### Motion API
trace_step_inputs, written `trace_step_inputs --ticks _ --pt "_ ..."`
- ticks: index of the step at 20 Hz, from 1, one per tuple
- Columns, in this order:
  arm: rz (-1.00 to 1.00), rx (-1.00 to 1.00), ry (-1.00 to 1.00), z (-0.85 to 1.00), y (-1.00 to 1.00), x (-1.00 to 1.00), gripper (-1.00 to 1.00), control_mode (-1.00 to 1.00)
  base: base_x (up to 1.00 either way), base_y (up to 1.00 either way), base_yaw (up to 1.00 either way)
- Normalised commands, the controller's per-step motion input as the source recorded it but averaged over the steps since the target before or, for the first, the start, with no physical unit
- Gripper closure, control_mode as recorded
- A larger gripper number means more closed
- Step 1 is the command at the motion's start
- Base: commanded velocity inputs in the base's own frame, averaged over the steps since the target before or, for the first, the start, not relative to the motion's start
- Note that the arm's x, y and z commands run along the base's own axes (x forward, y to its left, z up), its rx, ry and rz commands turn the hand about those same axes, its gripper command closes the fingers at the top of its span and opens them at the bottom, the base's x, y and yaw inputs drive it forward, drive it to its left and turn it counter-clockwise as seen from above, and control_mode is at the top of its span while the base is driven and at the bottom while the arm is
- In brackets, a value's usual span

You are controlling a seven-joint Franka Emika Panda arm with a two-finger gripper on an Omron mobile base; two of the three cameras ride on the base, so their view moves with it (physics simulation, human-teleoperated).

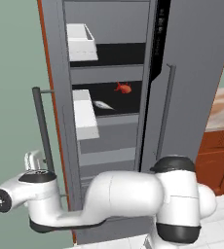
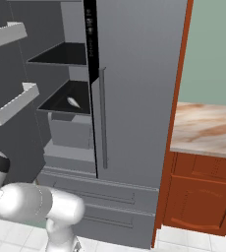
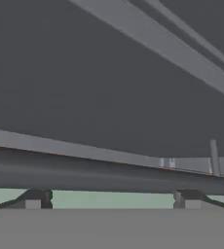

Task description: Place the fish on the counter behind the older fish on the same shelf of the fridge to maintain FIFO order. Close the fridge door when finished.

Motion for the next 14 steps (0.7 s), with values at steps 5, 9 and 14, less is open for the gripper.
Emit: trace_step_inputs --ticks 5,9,14 --pt "-0.22 -0.08 0.00 -0.07 -0.16 0.01 -1.00 -1.00 0.00 0.00 0.00" --pt "-0.15 0.00 -0.02 -0.02 -0.76 0.00 -1.00 -1.00 0.00 0.00 0.00" --pt "-0.05 0.00 -0.09 0.00 -1.00 -0.01 -1.00 -1.00 0.00 0.00 0.00"
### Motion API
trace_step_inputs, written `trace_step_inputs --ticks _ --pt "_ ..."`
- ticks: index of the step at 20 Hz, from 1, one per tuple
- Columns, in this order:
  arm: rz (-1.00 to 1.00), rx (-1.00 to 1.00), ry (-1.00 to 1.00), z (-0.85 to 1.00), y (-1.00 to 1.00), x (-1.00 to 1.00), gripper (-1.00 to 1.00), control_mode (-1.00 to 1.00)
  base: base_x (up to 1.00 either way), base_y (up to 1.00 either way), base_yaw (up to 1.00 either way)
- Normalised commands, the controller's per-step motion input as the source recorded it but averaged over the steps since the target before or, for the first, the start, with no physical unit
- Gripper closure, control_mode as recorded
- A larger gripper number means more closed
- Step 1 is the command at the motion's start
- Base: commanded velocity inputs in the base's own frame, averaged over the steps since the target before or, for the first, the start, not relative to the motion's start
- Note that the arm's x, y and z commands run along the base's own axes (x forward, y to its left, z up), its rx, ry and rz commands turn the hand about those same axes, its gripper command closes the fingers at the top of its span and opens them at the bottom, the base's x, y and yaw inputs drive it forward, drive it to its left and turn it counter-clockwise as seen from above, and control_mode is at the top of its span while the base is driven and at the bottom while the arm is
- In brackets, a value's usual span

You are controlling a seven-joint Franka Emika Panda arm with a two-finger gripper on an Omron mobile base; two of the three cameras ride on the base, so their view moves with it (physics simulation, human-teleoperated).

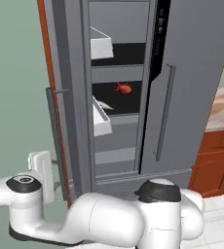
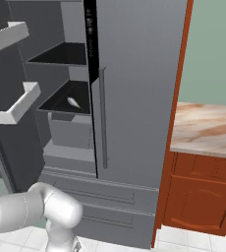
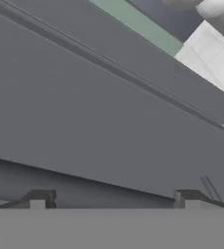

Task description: Place the fish on the counter behind the older fish on the same shelf of the fridge to maintain FIFO order. Close the fridge door when finished.

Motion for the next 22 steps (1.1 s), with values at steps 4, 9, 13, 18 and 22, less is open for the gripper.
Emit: trace_step_inputs --ticks 4,9,13,18,22 --pt "0.00 0.00 -0.11 0.00 -0.97 0.00 -1.00 -1.00 0.00 0.00 0.00" --pt "0.00 0.00 -0.18 0.00 -0.97 0.00 -1.00 -1.00 0.00 0.00 0.00" --pt "0.00 0.00 -0.17 0.00 -0.99 0.00 -1.00 -1.00 0.00 0.00 0.00" --pt "0.00 0.00 -0.14 0.06 -0.80 0.07 -1.00 -1.00 0.00 0.00 0.00" --pt "0.00 0.00 -0.14 0.25 -0.39 0.44 -1.00 -1.00 0.00 0.00 0.00"
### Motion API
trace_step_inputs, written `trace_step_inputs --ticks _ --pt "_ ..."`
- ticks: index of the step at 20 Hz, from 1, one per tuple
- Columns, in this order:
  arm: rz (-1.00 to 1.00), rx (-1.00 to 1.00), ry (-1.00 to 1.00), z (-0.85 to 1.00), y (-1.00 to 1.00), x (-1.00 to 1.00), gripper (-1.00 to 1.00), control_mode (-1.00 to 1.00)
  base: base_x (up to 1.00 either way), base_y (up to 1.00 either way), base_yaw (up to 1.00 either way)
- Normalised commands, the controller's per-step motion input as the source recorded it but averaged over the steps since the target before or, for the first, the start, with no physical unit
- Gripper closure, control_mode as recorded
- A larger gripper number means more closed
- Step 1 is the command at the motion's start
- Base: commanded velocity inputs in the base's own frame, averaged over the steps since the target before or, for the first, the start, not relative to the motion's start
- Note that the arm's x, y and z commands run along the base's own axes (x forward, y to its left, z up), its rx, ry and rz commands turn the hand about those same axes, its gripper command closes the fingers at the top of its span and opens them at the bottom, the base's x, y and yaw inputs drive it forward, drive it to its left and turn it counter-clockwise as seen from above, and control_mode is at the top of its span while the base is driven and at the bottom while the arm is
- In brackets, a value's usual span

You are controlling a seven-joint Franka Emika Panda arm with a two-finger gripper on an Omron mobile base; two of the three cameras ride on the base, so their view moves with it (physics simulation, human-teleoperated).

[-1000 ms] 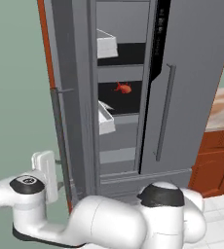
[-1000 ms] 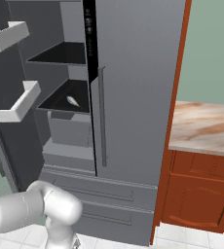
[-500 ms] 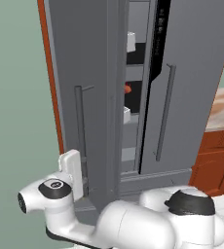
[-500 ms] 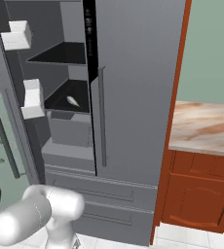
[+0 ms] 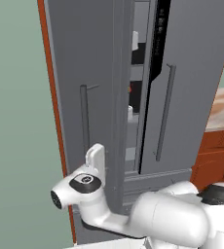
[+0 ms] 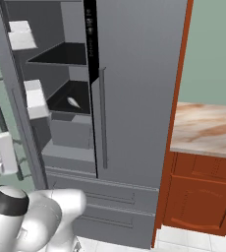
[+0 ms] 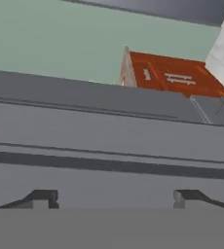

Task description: Place the fish on the counter behind the older fish on the same shelf of the fridge to maintain FIFO order. Close the fridge door when finished.

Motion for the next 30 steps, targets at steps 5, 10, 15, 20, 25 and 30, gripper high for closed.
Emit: trace_step_inputs --ticks 5,10,15,20,25,30 --pt "0.00 -0.01 -0.12 0.26 -0.32 0.55 -1.00 -1.00 0.00 0.00 0.00" --pt "0.00 0.00 -0.11 0.21 -0.23 0.55 -1.00 -1.00 0.00 0.00 0.00" --pt "0.00 0.00 -0.10 0.22 -0.18 0.51 -1.00 -1.00 0.00 0.00 0.00" --pt "0.00 0.00 -0.11 0.24 -0.31 0.46 -1.00 -1.00 0.00 0.00 0.00" --pt "0.01 0.00 -0.08 0.27 -0.30 0.46 -1.00 -1.00 0.00 0.00 0.00" --pt "0.08 0.00 -0.05 0.28 -0.18 0.53 -1.00 -1.00 0.00 0.00 0.00"
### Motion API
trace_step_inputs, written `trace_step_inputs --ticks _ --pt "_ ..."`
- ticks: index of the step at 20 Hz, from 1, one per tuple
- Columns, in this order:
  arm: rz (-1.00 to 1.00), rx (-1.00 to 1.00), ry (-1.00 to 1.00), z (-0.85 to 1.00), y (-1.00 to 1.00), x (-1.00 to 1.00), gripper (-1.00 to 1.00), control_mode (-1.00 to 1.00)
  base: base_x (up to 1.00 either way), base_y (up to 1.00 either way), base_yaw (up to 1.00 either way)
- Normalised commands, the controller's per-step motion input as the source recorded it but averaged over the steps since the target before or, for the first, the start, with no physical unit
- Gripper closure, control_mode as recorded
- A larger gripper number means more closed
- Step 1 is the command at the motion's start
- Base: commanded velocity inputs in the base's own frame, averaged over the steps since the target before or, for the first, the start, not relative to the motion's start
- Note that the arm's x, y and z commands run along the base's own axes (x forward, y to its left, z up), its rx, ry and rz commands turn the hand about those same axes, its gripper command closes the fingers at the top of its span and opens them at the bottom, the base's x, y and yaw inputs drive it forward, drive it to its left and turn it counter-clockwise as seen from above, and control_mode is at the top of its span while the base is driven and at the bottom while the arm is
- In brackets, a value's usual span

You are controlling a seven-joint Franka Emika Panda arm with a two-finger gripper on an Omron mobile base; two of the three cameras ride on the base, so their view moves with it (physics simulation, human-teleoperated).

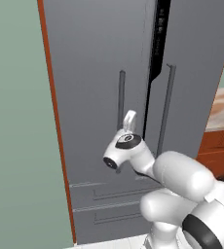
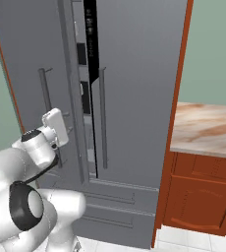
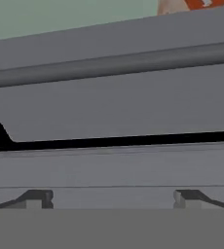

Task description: Place the fish on the counter behind the older fish on the same shelf of the fridge to maintain FIFO order. Close the fridge door when finished.

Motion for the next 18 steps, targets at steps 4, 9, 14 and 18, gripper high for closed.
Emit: trace_step_inputs --ticks 4,9,14,18 --pt "0.17 0.00 0.00 0.19 -0.01 0.53 -1.00 -1.00 0.00 0.00 0.00" --pt "0.21 0.00 0.00 0.06 0.00 0.60 -1.00 -1.00 0.00 0.00 0.00" --pt "0.22 0.00 0.00 0.00 0.00 0.76 -1.00 -1.00 0.00 0.00 0.00" --pt "0.21 0.01 0.01 0.00 0.00 0.81 -1.00 -1.00 0.00 0.00 0.00"
